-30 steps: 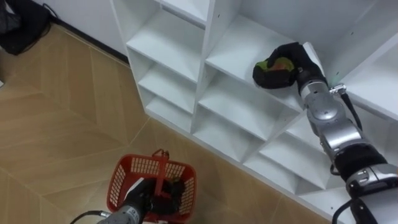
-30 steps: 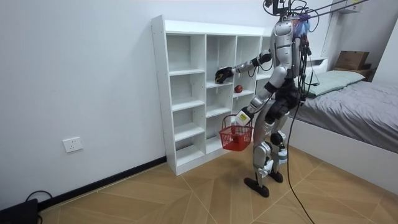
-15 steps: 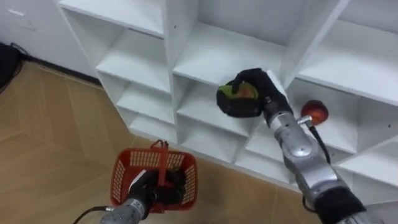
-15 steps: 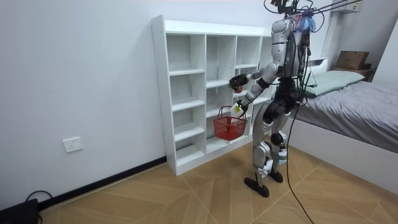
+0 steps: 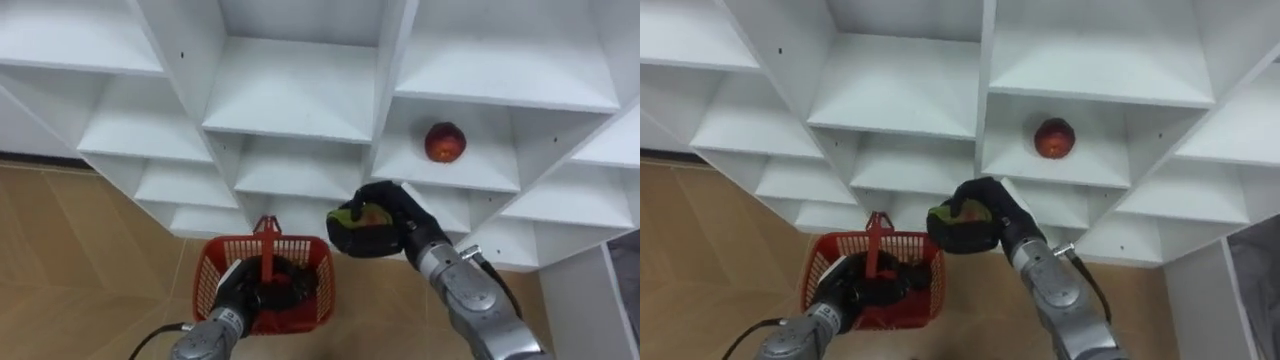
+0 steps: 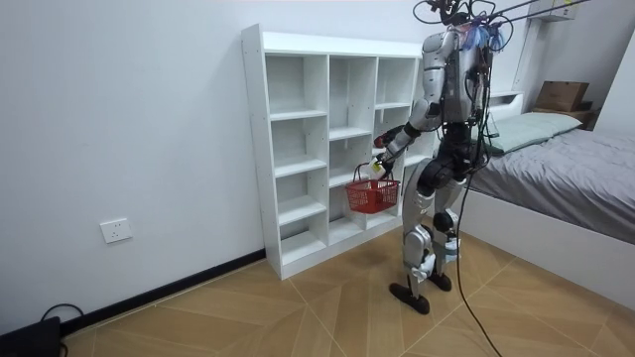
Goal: Collect fruits from the closet
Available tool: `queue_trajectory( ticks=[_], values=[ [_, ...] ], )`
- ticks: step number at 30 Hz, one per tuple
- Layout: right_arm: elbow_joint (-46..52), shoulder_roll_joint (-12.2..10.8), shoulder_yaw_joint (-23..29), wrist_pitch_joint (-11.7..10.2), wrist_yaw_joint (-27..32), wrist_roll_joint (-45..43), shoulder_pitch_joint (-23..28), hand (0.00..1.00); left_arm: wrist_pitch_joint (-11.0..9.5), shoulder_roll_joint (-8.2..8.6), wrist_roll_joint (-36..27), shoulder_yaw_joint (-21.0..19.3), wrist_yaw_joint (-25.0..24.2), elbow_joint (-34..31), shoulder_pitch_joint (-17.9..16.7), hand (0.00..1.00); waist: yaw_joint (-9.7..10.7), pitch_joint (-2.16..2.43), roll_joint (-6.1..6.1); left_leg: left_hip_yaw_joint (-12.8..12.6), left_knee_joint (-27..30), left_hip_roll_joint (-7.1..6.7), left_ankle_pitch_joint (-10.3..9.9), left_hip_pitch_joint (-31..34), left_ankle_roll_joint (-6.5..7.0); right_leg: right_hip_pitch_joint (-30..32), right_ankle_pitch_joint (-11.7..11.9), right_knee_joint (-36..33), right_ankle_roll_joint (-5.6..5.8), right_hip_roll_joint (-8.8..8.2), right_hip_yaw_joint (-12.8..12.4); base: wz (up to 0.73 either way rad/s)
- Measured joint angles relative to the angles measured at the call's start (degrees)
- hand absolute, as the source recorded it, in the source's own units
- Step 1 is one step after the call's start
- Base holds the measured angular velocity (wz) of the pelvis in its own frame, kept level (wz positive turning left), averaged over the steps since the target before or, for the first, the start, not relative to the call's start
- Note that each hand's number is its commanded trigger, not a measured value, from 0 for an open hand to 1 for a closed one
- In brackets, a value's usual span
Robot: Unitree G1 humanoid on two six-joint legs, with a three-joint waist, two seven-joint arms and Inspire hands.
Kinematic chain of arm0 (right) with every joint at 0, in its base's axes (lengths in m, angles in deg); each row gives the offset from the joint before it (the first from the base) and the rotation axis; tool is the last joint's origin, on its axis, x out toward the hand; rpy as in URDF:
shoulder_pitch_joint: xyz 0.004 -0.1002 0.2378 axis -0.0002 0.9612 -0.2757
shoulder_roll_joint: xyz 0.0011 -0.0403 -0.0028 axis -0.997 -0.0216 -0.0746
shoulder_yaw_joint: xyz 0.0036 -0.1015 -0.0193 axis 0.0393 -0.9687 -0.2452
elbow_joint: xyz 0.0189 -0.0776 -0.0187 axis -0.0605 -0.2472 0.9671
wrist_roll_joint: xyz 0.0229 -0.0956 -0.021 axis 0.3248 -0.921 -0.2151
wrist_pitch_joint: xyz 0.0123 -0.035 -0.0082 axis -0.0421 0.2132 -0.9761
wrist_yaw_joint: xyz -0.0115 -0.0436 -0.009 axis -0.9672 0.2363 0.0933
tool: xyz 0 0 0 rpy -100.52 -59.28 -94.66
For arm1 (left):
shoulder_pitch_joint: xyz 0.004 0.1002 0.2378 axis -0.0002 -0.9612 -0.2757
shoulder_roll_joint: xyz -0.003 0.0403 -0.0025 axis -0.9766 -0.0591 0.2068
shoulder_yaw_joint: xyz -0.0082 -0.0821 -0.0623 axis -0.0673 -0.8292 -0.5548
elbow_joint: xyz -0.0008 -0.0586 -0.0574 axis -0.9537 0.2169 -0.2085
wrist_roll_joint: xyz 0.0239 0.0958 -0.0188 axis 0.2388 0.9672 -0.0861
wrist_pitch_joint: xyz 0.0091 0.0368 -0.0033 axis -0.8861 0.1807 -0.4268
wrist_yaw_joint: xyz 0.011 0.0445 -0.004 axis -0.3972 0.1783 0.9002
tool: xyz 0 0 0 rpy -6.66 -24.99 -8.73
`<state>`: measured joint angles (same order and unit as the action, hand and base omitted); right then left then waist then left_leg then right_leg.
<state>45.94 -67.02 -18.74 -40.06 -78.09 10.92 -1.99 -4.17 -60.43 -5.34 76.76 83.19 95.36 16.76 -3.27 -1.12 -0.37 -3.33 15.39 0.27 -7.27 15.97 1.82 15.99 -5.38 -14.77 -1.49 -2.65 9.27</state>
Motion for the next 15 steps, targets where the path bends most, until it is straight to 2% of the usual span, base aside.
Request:
queue_trajectory(
  ticks=[3,7,12,15],
  values=[
    [0.00,-0.03,0.02,0.44,-1.15,-0.01,1.69,1.00,0.00,0.06,-1.41,0.30,-0.25,0.00,-0.02,1.00,-0.02,-0.04,0.22,-0.86,-0.04,0.22,-0.36,-0.43,0.02,-0.06,-0.04,0.02,0.03,0.24,-1.10,-0.16],
    [-0.13,0.08,0.02,0.43,-1.89,0.08,2.12,1.00,-0.11,-0.01,-4.33,2.01,-1.51,0.00,0.07,1.00,0.48,-0.05,1.09,-1.35,-0.28,0.23,-0.56,-0.66,0.11,0.02,-0.05,0.14,0.10,0.25,-1.27,-0.07],
    [-1.68,0.12,-0.01,0.32,-1.89,0.00,2.25,1.00,-0.20,-0.10,-4.32,3.11,-2.85,-0.01,-0.01,1.00,0.96,-0.03,1.42,-1.48,-1.07,0.23,-0.53,-1.08,0.08,-0.04,-0.13,0.37,0.12,0.33,-1.43,0.00],
    [-1.70,-0.04,-0.37,0.32,-1.89,0.00,2.66,1.00,-0.42,-0.75,-4.33,3.78,-2.98,-0.20,-0.01,1.00,1.47,-0.03,1.47,-1.76,-1.34,0.23,-0.54,-1.08,0.08,0.21,-0.22,0.28,0.15,0.34,-1.70,-0.04]
  ],
)
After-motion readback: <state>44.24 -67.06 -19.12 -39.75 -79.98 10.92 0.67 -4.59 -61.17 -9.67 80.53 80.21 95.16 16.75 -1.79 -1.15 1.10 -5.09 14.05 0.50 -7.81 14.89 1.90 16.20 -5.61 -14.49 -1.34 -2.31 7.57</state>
